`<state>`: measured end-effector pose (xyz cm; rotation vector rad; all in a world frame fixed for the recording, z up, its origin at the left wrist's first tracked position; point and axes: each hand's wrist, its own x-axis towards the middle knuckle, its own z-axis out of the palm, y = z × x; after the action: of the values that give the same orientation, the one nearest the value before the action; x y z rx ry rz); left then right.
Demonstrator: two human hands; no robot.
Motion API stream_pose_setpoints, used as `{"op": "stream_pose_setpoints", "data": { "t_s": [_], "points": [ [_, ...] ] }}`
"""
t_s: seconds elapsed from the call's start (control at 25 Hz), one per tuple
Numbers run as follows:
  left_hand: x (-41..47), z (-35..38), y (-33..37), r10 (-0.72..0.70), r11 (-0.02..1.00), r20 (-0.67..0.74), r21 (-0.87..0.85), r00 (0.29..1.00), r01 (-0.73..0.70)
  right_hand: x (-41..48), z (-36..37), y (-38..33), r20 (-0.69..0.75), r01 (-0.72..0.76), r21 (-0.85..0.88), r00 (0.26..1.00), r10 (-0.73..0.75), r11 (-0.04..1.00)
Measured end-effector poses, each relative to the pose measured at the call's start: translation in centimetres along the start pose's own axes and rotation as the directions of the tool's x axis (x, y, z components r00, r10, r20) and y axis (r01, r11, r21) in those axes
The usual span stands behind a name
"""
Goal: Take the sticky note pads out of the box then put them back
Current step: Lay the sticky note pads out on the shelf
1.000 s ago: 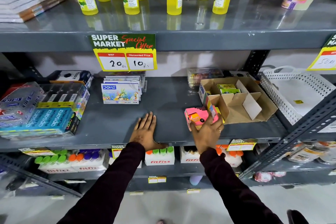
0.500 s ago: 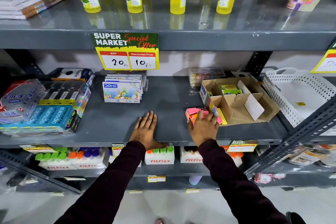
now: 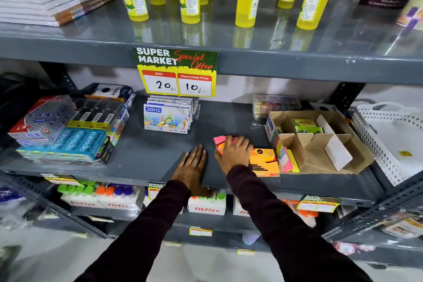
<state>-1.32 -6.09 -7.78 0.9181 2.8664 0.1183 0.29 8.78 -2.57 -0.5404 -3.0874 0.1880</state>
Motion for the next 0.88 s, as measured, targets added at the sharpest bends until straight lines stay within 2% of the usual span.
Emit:
{"op": "stream_pose_setpoints", "data": {
  "t_s": [0.12,0.28,0.44,0.64,0.72,0.8,0.88],
  "points": [
    [0.0,0.0,0.0,0.000,1.000,-0.006,-0.012,1.000,0.000,0.5,-0.1,-0.2,0.025,-0.010,-0.004,1.000,0.010,1.000],
    [0.1,0.5,-0.1,0.002,1.000,-0.034,-0.007,0.999,-0.002,-2.0,-1.3,2.9,-0.130,-0.092,0.048,0.987,0.097,0.995],
    [0.1,0.6,0.0,-0.014,0.999,-0.031,0.049,0.999,0.016,-4.5,-1.0,6.5,-0.021,-0.184,-0.044,0.983,0.183,0.982],
    [-0.1,0.2,0.1,-0.009,0.999,-0.010,0.040,1.000,0.009,-4.7,-1.4,6.5,0.021,-0.219,0.002,0.976,0.219,0.976],
    [-0.2,0.0,-0.2,0.006,1.000,-0.010,0.028,1.000,-0.005,-4.9,-1.5,6.5,-0.017,-0.227,0.011,0.974,0.227,0.974],
    [-0.4,-0.1,-0.5,0.000,0.999,-0.023,0.042,1.000,0.000,-5.4,-1.8,5.7,-0.133,-0.179,0.002,0.975,0.178,0.984],
    [-0.6,0.0,-0.5,-0.017,0.998,-0.040,0.059,0.999,0.020,-6.9,-1.1,4.0,-0.219,-0.047,-0.011,0.975,0.043,0.999]
  ]
}}
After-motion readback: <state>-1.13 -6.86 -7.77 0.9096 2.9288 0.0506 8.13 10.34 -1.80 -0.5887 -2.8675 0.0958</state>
